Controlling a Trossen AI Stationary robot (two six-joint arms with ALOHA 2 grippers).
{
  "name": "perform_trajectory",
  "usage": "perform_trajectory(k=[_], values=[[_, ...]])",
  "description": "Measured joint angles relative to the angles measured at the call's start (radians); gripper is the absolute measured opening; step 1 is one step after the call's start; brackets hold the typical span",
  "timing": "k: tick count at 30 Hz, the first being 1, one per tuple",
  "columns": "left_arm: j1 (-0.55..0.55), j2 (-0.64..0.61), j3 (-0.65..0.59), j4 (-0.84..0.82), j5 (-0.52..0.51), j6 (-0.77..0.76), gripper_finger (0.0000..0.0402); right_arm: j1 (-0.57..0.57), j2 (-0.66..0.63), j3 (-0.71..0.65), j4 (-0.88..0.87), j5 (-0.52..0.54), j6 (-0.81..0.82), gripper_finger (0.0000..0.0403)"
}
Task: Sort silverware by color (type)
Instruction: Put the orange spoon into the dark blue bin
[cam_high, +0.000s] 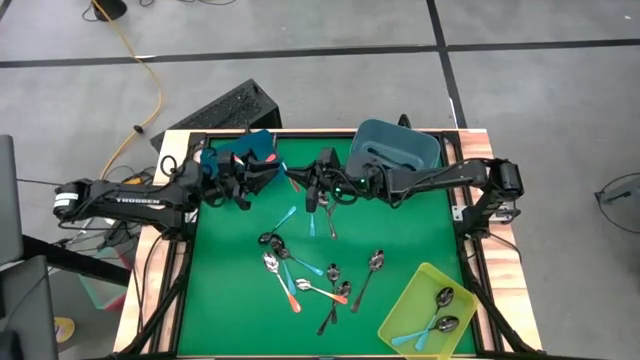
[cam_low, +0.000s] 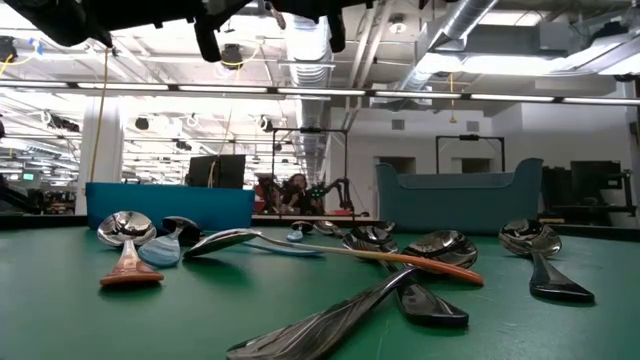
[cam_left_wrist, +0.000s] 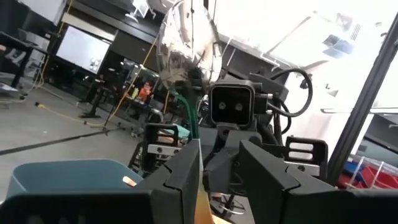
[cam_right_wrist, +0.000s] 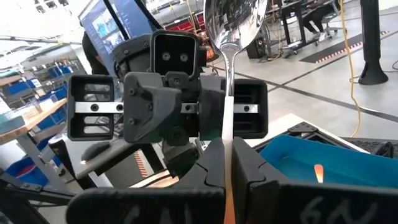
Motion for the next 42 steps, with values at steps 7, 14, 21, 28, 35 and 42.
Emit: perform_trajectory(k=[7, 14, 21, 28, 35, 42], values=[[0.001, 0.0, 0.0, -0.053, -0.029, -0.016, 0.0099, 0.001, 0.026, 0.002, 0.001, -0.013, 0.014, 0.0011], [0.001, 0.0, 0.0, -0.069, -0.026, -0.018, 0.0099, 0.002, 0.052, 0.0, 0.014, -0.042, 0.044, 0.0011], [0.001, 0.0, 0.0, -0.075, -0.025, -0.01, 0.0085, 0.002, 0.053, 0.0, 0.015, -0.049, 0.045, 0.0011], [0.001, 0.0, 0.0, -0.076, 0.023, 0.0, 0.0008, 0.008, 0.053, 0.0, 0.018, -0.057, 0.043, 0.0011], [0.001, 0.0, 0.0, -0.075, 0.033, 0.001, 0.0002, 0.011, 0.053, 0.0, 0.016, -0.056, 0.044, 0.0025], [0.0, 0.0, 0.0, -0.074, 0.012, 0.005, 0.0001, 0.011, 0.053, 0.0, 0.016, -0.049, 0.048, 0.0045]])
